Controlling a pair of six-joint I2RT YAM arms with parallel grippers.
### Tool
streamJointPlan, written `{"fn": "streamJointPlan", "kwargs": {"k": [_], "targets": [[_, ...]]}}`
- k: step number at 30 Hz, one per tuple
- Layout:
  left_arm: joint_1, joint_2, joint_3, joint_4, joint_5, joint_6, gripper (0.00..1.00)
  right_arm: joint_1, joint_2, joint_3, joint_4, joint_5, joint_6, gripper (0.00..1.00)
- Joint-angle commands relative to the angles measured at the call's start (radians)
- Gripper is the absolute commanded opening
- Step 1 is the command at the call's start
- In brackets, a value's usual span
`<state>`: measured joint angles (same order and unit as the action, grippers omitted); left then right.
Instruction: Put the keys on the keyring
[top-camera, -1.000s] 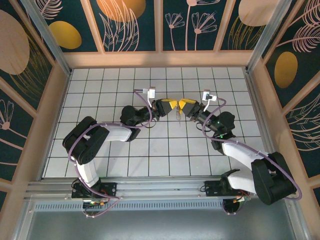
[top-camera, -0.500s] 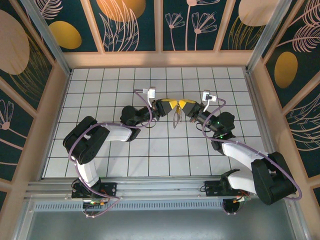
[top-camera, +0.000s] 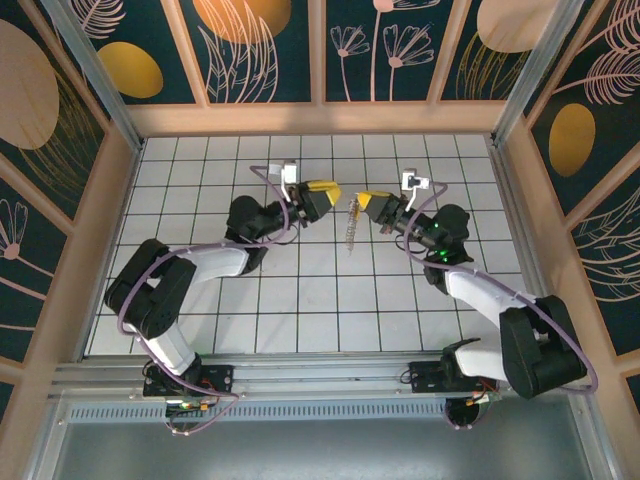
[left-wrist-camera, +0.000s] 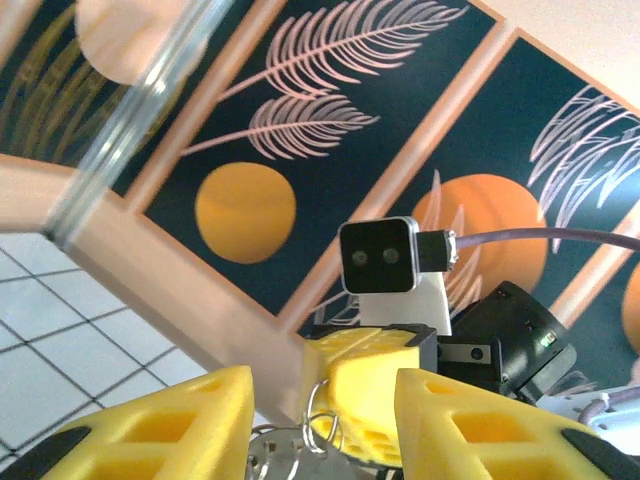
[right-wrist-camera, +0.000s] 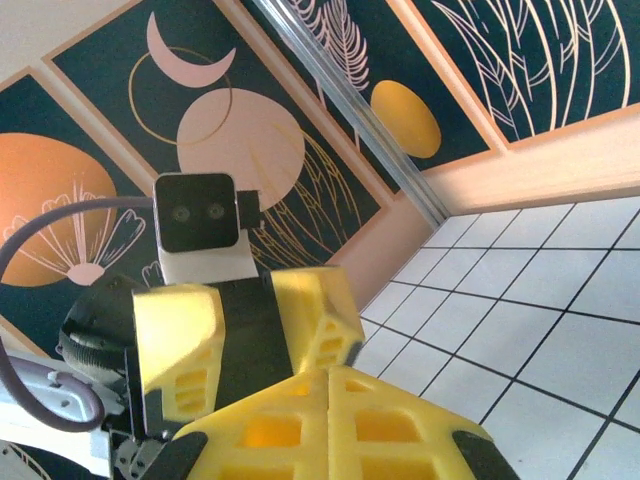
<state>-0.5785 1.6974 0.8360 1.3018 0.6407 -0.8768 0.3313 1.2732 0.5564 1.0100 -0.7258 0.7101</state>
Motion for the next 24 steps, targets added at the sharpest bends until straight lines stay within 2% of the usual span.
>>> {"fn": "streamJointPlan", "kwargs": {"k": [1, 7, 15, 24], "targets": [[0.028, -0.039, 0.056, -0.152, 0.078, 0.112, 0.43, -0.021, 0.041, 0.076, -0.024, -0.097, -0.037, 0.0], [0.078, -0.043, 0.13, -0.361, 0.179, 0.251, 0.48, -0.042, 0.139, 0.192, -0.093, -0.202, -0.073, 0.0], [0.129, 0.044, 0.238, -0.416, 0.352, 0.256, 0.51, -0.054, 0.262, 0.322, -0.142, -0.336, -0.095, 0.0], [0.129, 0.088, 0.276, -0.435, 0.407, 0.254, 0.49, -0.054, 0.287, 0.342, -0.139, -0.354, -0.094, 0.0]]}}
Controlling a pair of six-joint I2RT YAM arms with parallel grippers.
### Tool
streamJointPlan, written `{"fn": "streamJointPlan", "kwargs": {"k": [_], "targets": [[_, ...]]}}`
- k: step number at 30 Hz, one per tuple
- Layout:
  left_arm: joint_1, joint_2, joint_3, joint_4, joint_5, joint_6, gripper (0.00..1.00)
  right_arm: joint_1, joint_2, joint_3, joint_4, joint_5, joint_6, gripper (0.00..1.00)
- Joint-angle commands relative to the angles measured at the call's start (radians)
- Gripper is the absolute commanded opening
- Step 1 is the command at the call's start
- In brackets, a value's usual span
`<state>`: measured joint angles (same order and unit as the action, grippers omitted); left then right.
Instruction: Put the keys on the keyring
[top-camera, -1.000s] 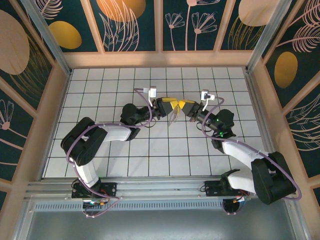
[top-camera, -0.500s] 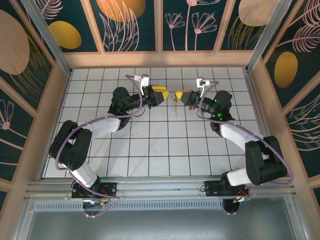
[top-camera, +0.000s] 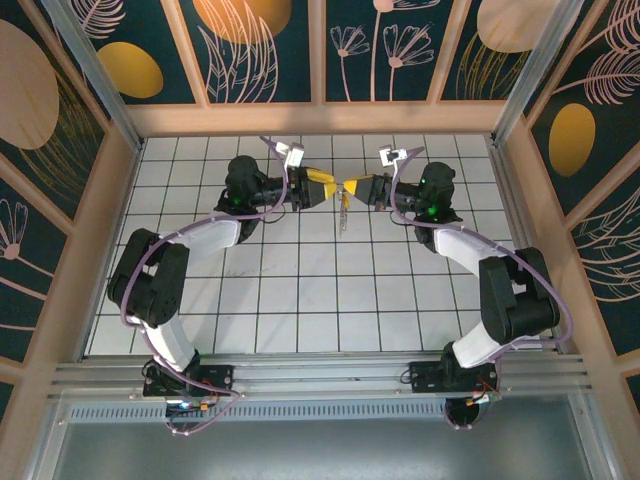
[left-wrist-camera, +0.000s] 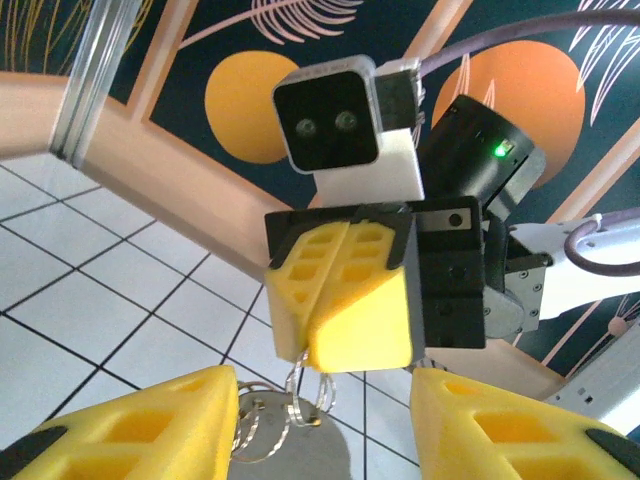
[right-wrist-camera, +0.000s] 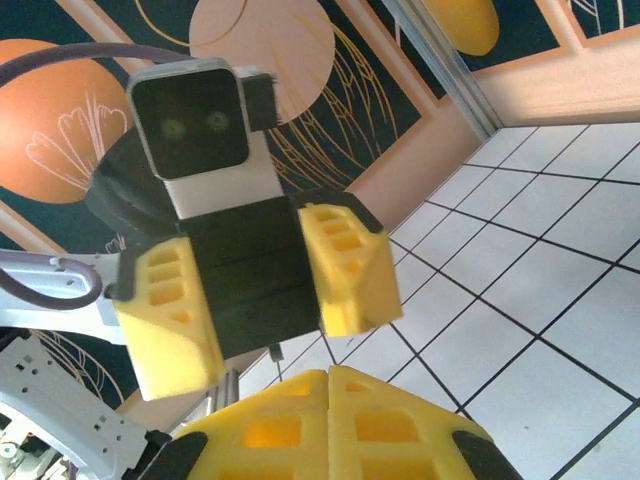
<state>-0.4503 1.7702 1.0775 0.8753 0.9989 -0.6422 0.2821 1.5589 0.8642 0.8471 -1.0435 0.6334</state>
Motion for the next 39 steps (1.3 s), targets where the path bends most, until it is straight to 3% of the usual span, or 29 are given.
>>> {"fn": "streamJointPlan", "kwargs": {"k": [1, 20, 30, 35, 37, 38, 39], "targets": [[0.001, 0.021, 0.037, -0.001, 0.051, 0.013, 0.48, -0.005, 0.003, 0.035, 0.029, -0.038, -0.013, 0.0], [-0.022, 0.088, 0.071, 0.071, 0.072, -0.069, 0.41, 0.006, 0.036, 0.018, 0.104, -0.03, 0.031, 0.0], [-0.036, 0.099, 0.076, 0.08, 0.076, -0.074, 0.19, 0.006, 0.039, 0.014, 0.099, -0.026, 0.024, 0.0], [-0.038, 0.1, 0.073, 0.095, 0.067, -0.083, 0.01, 0.005, 0.042, 0.012, 0.099, -0.024, 0.025, 0.0], [-0.037, 0.102, 0.069, 0.106, 0.064, -0.092, 0.0, 0.001, 0.038, 0.013, 0.086, -0.016, 0.024, 0.0], [-0.037, 0.1, 0.066, 0.112, 0.061, -0.096, 0.0, -0.006, 0.03, 0.011, 0.083, -0.009, 0.026, 0.03], [-0.037, 0.097, 0.062, 0.117, 0.057, -0.1, 0.0, -0.015, 0.019, 0.0, 0.088, 0.006, 0.032, 0.15]]}}
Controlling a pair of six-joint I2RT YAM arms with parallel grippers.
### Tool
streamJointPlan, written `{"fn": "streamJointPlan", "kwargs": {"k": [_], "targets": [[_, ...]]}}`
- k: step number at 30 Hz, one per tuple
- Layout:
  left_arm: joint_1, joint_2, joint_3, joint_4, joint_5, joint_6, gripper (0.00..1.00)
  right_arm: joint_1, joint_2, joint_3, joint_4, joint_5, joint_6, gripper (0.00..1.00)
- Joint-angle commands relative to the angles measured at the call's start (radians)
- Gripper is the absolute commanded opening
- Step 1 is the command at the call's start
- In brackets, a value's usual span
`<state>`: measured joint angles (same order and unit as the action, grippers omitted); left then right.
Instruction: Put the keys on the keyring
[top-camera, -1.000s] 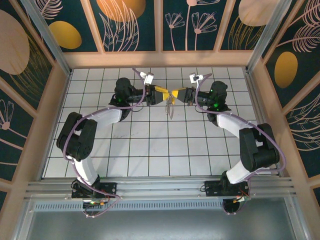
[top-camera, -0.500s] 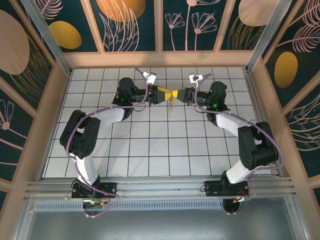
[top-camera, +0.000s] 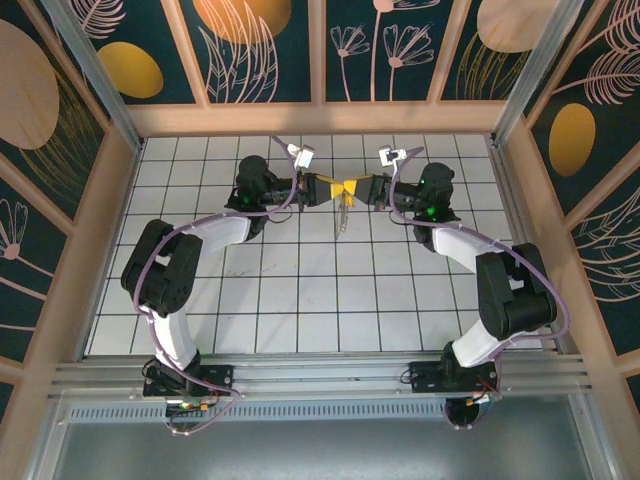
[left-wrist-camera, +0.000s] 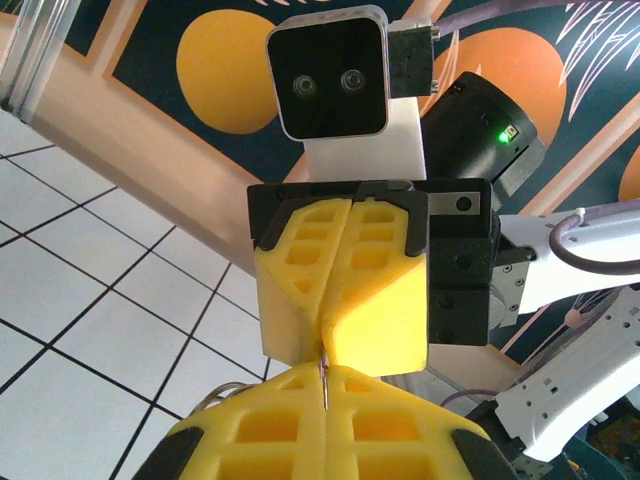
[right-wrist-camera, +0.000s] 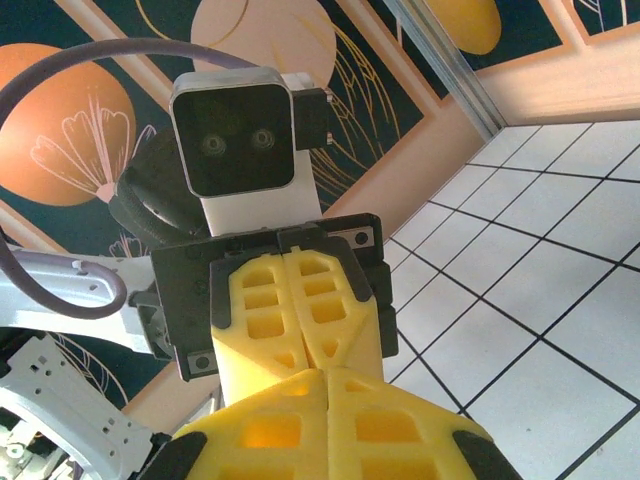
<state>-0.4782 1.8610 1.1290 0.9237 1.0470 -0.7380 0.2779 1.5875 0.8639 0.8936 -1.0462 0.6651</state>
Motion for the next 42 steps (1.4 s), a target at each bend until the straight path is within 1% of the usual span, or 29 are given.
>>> {"fn": "streamJointPlan", "kwargs": {"k": [1, 3, 4, 8, 14, 16, 21, 24, 25, 30, 32, 34, 39, 41, 42], "targets": [[-0.01, 0.002, 0.004, 0.077, 0.003, -0.008, 0.0, -0.023, -0.025, -0.017, 0.056, 0.02, 0.009, 0.22], [-0.01, -0.007, -0.008, 0.085, -0.012, -0.012, 0.0, -0.044, -0.059, -0.047, 0.077, 0.038, 0.024, 0.28], [-0.01, -0.013, -0.017, 0.096, -0.017, -0.019, 0.0, -0.053, -0.077, -0.064, 0.085, 0.048, 0.029, 0.28], [-0.01, -0.026, -0.048, 0.171, -0.038, -0.074, 0.0, -0.057, -0.127, -0.124, 0.097, 0.076, 0.028, 0.29], [-0.014, -0.033, -0.081, 0.266, -0.061, -0.147, 0.0, -0.049, -0.14, -0.204, 0.214, 0.097, 0.088, 0.31], [-0.02, -0.032, -0.086, 0.291, -0.064, -0.166, 0.0, -0.035, -0.134, -0.212, 0.24, 0.095, 0.1, 0.32], [-0.035, -0.031, -0.086, 0.312, -0.071, -0.18, 0.0, 0.012, -0.123, -0.204, 0.249, 0.098, 0.089, 0.4], [-0.041, -0.029, -0.084, 0.322, -0.074, -0.186, 0.0, 0.038, -0.112, -0.194, 0.24, 0.104, 0.076, 0.4], [-0.042, -0.029, -0.084, 0.327, -0.075, -0.191, 0.0, 0.044, -0.107, -0.192, 0.239, 0.104, 0.074, 0.4], [-0.045, -0.031, -0.094, 0.356, -0.09, -0.21, 0.0, 0.048, -0.093, -0.206, 0.25, 0.104, 0.072, 0.31], [-0.045, -0.033, -0.097, 0.36, -0.097, -0.214, 0.0, 0.049, -0.099, -0.223, 0.253, 0.107, 0.069, 0.3], [-0.045, -0.035, -0.1, 0.366, -0.103, -0.216, 0.0, 0.047, -0.107, -0.242, 0.255, 0.113, 0.066, 0.26], [-0.045, -0.038, -0.1, 0.38, -0.12, -0.225, 0.0, 0.047, -0.124, -0.28, 0.256, 0.118, 0.06, 0.24], [-0.045, -0.037, -0.101, 0.384, -0.122, -0.228, 0.0, 0.048, -0.13, -0.291, 0.262, 0.118, 0.059, 0.17], [-0.045, -0.038, -0.101, 0.386, -0.122, -0.231, 0.0, 0.048, -0.128, -0.294, 0.266, 0.118, 0.062, 0.15]]}}
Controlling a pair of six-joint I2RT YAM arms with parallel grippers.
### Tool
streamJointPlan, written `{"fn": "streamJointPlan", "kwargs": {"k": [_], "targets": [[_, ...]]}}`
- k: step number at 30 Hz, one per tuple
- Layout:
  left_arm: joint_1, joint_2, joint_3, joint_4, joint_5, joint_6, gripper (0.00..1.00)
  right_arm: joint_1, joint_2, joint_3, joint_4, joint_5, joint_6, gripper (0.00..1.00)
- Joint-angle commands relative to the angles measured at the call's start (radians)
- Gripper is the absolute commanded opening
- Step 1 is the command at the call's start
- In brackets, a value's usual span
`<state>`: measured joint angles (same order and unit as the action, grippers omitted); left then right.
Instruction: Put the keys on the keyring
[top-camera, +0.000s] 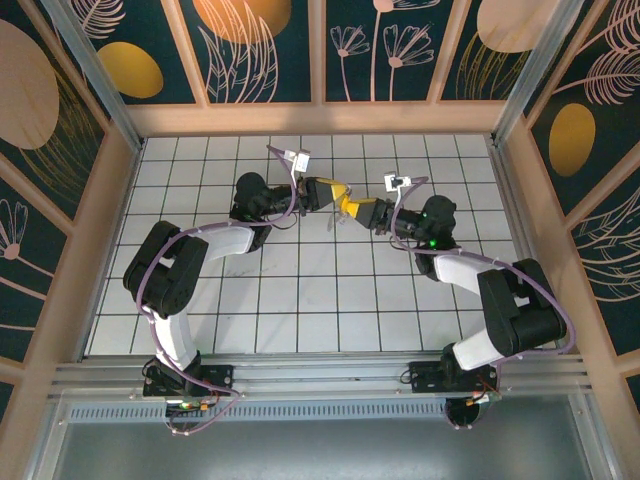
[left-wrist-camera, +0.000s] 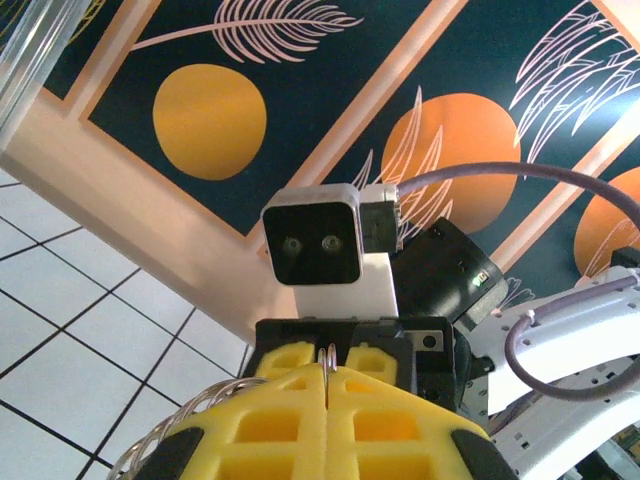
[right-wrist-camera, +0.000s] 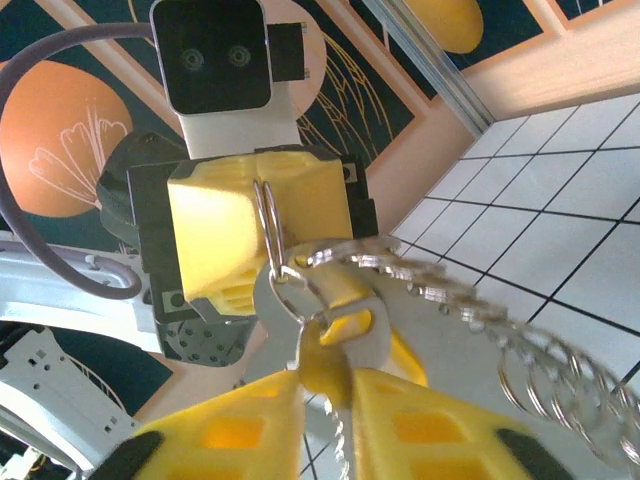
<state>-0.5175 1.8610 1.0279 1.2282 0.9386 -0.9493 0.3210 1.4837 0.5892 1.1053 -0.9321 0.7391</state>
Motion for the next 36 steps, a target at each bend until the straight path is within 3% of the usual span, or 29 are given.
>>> {"fn": "streamJointPlan", "kwargs": {"k": [1, 7, 12, 19, 26, 36], "targets": [[-0.006, -0.039, 0.0, 0.082, -0.013, -0.02, 0.0, 0.007, -0.024, -0.021, 0.057, 0.004, -0.009, 0.14], [-0.007, -0.037, -0.006, 0.088, -0.018, -0.022, 0.0, 0.024, -0.018, -0.007, 0.06, 0.001, -0.008, 0.04], [-0.007, -0.04, -0.01, 0.091, -0.028, -0.023, 0.0, 0.039, -0.025, 0.0, 0.037, -0.002, -0.023, 0.03], [-0.008, -0.054, -0.025, 0.083, -0.086, -0.036, 0.0, -0.033, -0.135, -0.047, -0.006, 0.058, -0.024, 0.17], [-0.018, -0.076, -0.049, 0.079, -0.19, -0.07, 0.0, -0.03, -0.183, -0.03, 0.006, 0.241, 0.06, 0.35], [-0.057, -0.081, -0.083, 0.114, -0.254, -0.134, 0.0, 0.028, -0.094, 0.061, 0.086, 0.308, 0.128, 0.38]]}}
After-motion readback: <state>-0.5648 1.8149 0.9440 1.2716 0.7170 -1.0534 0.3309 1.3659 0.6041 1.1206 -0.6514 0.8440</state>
